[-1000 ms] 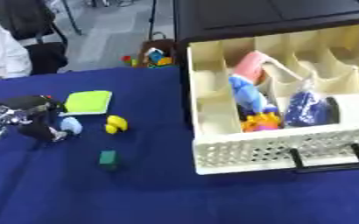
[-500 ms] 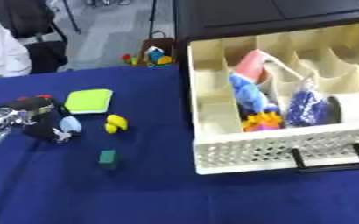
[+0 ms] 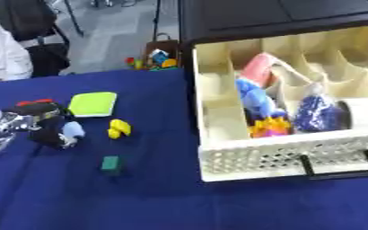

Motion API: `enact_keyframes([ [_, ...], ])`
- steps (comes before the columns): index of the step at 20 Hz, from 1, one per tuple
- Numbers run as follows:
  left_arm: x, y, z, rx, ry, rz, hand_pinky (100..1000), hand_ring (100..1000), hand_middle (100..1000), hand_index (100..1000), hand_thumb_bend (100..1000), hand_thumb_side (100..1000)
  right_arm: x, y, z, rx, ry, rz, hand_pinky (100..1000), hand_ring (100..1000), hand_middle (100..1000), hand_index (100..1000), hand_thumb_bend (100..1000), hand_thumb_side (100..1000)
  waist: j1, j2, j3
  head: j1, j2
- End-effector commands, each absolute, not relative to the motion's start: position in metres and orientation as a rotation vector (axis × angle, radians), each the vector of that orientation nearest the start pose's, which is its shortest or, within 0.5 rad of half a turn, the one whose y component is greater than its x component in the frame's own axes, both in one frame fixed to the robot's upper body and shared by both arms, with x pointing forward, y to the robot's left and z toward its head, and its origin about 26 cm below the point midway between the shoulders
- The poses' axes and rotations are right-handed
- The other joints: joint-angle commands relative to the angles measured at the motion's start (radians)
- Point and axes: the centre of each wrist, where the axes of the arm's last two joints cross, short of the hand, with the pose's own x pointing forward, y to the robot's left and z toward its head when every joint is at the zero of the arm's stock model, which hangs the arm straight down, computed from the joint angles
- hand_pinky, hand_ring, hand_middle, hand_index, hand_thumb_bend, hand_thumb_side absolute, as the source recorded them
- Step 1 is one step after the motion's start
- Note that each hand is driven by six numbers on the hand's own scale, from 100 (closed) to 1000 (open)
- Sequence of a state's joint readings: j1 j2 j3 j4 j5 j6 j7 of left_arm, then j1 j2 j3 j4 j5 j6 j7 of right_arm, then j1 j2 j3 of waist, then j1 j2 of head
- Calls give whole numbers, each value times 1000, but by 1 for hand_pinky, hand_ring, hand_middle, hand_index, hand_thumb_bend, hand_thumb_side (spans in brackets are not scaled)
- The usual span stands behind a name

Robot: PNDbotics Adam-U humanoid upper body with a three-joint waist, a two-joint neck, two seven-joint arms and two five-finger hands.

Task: Pick up objects from table and place into drawer.

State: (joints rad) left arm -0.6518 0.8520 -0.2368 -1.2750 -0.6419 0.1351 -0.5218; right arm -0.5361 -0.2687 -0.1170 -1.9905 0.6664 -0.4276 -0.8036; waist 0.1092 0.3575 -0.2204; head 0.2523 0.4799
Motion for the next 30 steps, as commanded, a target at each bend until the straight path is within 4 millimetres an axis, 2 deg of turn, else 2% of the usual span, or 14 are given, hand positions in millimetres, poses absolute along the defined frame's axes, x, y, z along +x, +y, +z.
enact_keyframes([
  [1, 400, 390, 228, 995, -1049, -1315, 443, 510, 641, 799, 300, 580, 312, -256, 277, 914, 2789, 366, 655, 686, 638, 787, 100, 1000, -3, -16, 0, 5, -14],
  [6, 400, 390, 228, 998, -1049, -1318, 422, 500, 556, 793, 239, 575, 312, -256, 277, 916, 2787, 370, 655, 686, 638, 788, 100, 1000, -3, -16, 1, 5, -12],
  [9, 400, 390, 228, 991, -1044, -1320, 398, 497, 540, 782, 196, 569, 312, -256, 277, 917, 2787, 371, 655, 686, 638, 788, 100, 1000, -4, -17, 3, 5, -11],
  [17, 399, 391, 230, 983, -1036, -1315, 327, 462, 553, 763, 131, 546, 312, -256, 276, 919, 2786, 377, 654, 686, 638, 787, 100, 1000, -5, -21, 6, 6, -10],
  [30, 397, 390, 236, 1010, -1012, -1327, 316, 478, 591, 763, 100, 542, 312, -256, 276, 921, 2786, 385, 654, 685, 636, 787, 100, 1000, -6, -26, 10, 8, -5],
])
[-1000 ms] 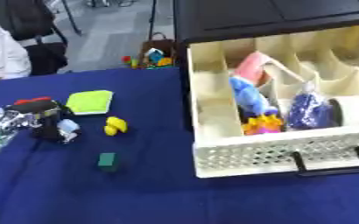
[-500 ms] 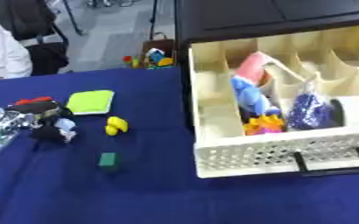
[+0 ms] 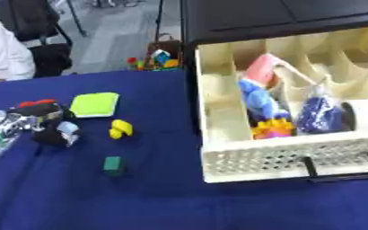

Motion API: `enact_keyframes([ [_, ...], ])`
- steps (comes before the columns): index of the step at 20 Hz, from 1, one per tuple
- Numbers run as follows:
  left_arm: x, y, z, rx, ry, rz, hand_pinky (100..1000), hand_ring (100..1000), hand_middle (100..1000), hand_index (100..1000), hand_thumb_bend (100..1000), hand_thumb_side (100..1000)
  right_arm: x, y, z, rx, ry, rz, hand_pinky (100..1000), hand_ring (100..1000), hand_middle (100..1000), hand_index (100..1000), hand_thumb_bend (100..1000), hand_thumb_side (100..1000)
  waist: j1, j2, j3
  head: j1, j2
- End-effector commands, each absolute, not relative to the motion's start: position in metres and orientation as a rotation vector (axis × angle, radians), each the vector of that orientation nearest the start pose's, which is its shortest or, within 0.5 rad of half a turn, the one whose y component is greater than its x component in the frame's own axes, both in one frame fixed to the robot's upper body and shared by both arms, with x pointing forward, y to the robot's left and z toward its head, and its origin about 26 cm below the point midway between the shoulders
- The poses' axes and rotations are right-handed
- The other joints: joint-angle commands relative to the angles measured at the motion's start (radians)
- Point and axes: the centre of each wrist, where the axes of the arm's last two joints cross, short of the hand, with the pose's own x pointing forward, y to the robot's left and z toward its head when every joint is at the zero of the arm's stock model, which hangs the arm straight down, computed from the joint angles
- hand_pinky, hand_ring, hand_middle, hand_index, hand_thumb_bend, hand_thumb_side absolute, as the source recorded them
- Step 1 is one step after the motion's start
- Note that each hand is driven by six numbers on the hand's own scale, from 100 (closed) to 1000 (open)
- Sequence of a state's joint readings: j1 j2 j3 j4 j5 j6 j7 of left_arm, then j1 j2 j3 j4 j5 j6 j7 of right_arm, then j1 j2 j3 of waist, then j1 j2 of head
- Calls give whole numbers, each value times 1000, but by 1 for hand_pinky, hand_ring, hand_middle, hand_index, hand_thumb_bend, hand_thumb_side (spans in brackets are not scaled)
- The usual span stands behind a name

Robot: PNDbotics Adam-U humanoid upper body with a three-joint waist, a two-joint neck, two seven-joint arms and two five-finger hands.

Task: Pick up objects from table and place into drawer.

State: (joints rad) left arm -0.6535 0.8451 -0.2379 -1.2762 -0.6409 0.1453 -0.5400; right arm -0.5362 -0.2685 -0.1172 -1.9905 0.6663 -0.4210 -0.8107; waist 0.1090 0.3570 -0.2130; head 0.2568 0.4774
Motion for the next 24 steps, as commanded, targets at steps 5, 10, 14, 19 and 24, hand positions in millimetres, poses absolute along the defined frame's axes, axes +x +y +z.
enact_keyframes([
  [5, 393, 389, 245, 1051, -1015, -1331, 291, 453, 589, 760, 100, 552, 312, -257, 275, 921, 2786, 388, 653, 684, 638, 787, 100, 1000, -5, -34, 5, 2, 1],
  [10, 391, 388, 250, 1065, -1013, -1334, 283, 447, 589, 758, 100, 546, 312, -256, 275, 921, 2787, 391, 653, 683, 639, 787, 100, 1000, -3, -44, 6, 3, 5],
  [14, 391, 386, 253, 1072, -1013, -1342, 282, 448, 587, 761, 100, 550, 312, -256, 274, 920, 2788, 395, 652, 683, 640, 787, 100, 1000, -1, -51, 6, 3, 6],
  [19, 389, 383, 258, 1083, -1027, -1349, 274, 444, 581, 756, 100, 555, 312, -257, 274, 922, 2787, 398, 652, 682, 640, 787, 100, 1000, 0, -59, 7, 4, 8],
  [24, 380, 365, 278, 1108, -1103, -1402, 253, 428, 570, 752, 100, 570, 312, -256, 273, 922, 2792, 393, 651, 681, 642, 787, 100, 1000, 4, -74, 6, 5, 17],
])
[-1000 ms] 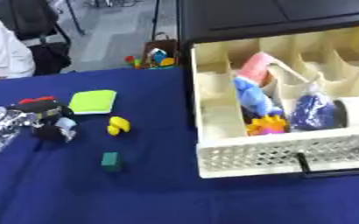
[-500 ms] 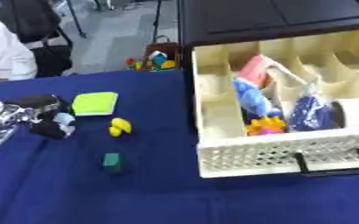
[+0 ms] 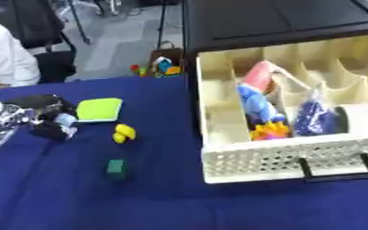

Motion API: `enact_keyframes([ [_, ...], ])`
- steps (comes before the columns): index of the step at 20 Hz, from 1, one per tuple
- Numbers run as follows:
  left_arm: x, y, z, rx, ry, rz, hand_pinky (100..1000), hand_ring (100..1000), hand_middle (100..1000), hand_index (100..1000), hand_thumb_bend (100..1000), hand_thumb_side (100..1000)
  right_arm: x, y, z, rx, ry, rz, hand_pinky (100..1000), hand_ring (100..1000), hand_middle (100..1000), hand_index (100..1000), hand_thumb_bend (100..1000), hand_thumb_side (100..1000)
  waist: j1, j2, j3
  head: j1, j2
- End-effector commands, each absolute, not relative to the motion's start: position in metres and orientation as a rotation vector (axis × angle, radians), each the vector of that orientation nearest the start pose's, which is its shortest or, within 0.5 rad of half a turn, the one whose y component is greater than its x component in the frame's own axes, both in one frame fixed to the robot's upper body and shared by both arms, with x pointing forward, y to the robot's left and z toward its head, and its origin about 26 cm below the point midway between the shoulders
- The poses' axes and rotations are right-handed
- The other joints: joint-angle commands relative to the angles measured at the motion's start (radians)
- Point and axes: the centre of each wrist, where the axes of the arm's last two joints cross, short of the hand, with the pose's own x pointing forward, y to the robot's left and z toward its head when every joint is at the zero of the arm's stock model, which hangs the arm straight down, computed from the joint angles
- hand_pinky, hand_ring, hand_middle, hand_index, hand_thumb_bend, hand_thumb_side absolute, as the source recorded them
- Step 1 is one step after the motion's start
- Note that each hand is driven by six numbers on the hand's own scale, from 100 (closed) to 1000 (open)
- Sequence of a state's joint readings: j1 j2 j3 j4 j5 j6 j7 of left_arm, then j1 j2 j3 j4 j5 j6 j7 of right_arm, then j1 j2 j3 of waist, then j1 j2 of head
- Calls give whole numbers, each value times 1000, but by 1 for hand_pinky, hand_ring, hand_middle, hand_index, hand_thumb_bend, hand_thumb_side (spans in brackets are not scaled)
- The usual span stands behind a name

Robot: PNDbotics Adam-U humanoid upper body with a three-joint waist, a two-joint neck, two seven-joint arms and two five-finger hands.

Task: Pick up objects from table and place into drawer.

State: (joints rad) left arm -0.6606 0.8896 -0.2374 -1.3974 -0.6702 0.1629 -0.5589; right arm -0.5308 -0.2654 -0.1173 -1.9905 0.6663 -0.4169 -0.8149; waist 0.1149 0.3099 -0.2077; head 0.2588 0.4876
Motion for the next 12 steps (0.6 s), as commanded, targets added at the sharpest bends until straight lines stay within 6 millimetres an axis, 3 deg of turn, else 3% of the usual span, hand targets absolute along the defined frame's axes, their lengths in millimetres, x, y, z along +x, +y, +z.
enact_keyframes([
  [1, 377, 358, 284, 1117, -1130, -1428, 247, 423, 567, 752, 100, 571, 312, -256, 273, 922, 2793, 392, 651, 681, 643, 787, 100, 1000, -1, -32, 0, 4, 10],
  [12, 337, 276, 355, 1125, -1549, -1550, 185, 366, 536, 745, 100, 597, 312, -254, 269, 907, 2814, 381, 649, 677, 650, 784, 100, 1000, 19, -104, -30, 18, 63],
])
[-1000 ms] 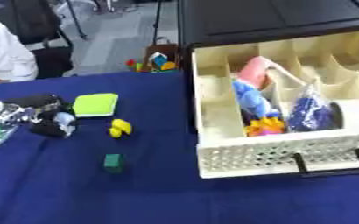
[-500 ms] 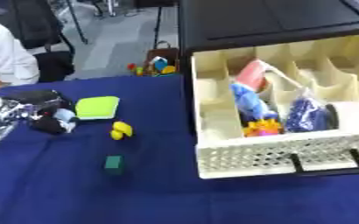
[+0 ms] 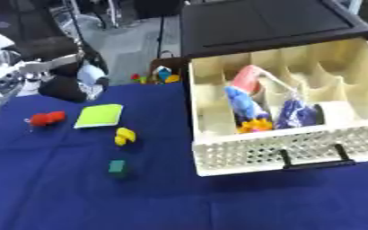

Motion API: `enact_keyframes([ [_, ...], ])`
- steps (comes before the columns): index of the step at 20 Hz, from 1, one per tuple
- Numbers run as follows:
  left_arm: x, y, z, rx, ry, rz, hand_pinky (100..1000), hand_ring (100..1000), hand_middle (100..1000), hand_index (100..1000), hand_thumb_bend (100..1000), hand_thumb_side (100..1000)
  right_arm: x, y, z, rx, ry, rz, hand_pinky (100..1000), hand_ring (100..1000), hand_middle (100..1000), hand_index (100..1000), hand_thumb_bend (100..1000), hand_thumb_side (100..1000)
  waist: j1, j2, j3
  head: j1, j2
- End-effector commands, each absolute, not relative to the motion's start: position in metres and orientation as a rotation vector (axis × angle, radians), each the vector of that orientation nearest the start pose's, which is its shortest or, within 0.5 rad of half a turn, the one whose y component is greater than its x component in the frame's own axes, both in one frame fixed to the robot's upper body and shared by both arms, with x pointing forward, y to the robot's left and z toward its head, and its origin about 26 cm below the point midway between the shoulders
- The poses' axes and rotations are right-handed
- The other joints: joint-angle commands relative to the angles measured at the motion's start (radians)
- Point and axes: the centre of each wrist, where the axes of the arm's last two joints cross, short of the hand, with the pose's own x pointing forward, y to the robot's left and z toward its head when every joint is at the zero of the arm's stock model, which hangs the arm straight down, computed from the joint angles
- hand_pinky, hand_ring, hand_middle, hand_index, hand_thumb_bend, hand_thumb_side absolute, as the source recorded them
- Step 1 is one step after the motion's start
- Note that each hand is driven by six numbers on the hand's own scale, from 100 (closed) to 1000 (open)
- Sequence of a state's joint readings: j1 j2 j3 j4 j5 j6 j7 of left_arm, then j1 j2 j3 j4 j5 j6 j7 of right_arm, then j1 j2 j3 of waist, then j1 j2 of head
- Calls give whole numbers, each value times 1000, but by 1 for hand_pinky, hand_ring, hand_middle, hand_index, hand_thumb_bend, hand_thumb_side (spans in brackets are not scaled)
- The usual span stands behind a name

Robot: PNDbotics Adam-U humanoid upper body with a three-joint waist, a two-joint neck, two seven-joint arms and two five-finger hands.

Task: Pick up objects from table and place into drawer.

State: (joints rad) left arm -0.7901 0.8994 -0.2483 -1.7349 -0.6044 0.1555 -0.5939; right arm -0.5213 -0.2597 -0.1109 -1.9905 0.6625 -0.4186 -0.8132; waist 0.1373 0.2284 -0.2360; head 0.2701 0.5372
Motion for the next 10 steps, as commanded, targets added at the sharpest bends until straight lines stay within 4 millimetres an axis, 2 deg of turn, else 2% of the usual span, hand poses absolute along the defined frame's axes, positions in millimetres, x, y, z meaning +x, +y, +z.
enact_keyframes([
  [1, 337, 272, 358, 1119, -1568, -1552, 185, 366, 537, 744, 100, 598, 312, -253, 269, 905, 2816, 380, 649, 677, 651, 784, 100, 1000, -1, -28, -6, 7, 16],
  [6, 336, 249, 379, 1107, -1691, -1569, 170, 355, 526, 743, 100, 613, 312, -252, 270, 900, 2818, 378, 649, 676, 654, 778, 100, 1000, 15, -52, -30, 19, 35],
  [10, 330, 226, 396, 1064, -1843, -1576, 157, 348, 515, 743, 100, 613, 312, -250, 270, 882, 2823, 379, 649, 677, 654, 778, 100, 1000, 26, -60, -43, 30, 47],
])
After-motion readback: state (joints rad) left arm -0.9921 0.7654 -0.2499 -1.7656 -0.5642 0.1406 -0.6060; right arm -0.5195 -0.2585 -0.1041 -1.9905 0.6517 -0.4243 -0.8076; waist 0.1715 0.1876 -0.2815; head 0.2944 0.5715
